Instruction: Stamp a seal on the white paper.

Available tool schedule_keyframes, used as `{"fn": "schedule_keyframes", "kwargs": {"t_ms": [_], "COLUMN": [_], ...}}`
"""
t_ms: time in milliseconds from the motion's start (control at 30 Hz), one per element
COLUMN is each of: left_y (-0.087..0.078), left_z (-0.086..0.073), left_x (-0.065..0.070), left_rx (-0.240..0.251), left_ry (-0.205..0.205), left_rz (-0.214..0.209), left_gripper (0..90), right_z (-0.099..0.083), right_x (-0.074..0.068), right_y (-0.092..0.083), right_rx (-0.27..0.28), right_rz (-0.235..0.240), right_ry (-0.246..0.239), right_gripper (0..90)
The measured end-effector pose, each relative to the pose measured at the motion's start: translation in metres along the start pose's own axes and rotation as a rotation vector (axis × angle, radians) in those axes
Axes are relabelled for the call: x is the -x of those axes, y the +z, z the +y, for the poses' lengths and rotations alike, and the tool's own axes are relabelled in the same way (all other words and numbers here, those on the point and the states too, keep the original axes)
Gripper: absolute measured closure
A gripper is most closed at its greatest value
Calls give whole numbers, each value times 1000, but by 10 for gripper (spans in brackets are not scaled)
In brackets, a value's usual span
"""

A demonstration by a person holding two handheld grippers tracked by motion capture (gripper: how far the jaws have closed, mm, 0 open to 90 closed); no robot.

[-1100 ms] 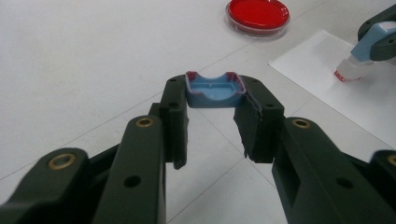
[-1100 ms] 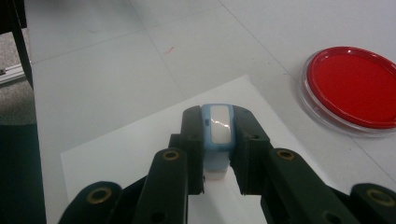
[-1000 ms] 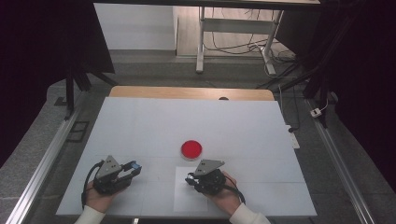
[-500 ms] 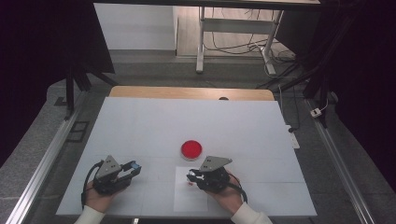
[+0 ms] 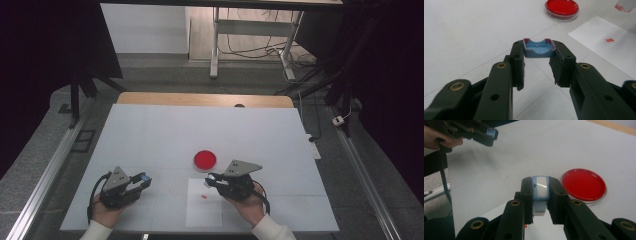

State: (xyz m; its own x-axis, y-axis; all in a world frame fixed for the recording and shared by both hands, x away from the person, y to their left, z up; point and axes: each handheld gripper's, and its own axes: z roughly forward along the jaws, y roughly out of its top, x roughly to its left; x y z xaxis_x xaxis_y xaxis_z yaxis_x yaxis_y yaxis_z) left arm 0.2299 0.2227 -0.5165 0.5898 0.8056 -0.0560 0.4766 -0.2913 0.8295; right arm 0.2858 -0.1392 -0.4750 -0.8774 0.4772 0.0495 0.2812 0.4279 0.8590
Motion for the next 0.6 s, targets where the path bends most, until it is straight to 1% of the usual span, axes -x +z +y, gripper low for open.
{"fn": "schedule_keyframes", "kwargs": {"t_ms": [200,367,500,600], "left_y": [0,0,1,1], "left_z": [0,0,1,1], "left_x": [0,0,1,1], "left_rx": [0,1,1,0], "left_ry": [0,2,3,3], "left_rz": [-1,-1,-3,-5], "left_gripper": [646,646,646,646], "right_z": [3,5,6,7], "right_x": [7,13,16,17], "right_y": [-8,-15,-18,-22], "right_rx": [45,67,96,105], "right_rz": [-14,-28,-35,-42], "right_ry": [35,59,78,84], "right_gripper": [751,751,751,751]}}
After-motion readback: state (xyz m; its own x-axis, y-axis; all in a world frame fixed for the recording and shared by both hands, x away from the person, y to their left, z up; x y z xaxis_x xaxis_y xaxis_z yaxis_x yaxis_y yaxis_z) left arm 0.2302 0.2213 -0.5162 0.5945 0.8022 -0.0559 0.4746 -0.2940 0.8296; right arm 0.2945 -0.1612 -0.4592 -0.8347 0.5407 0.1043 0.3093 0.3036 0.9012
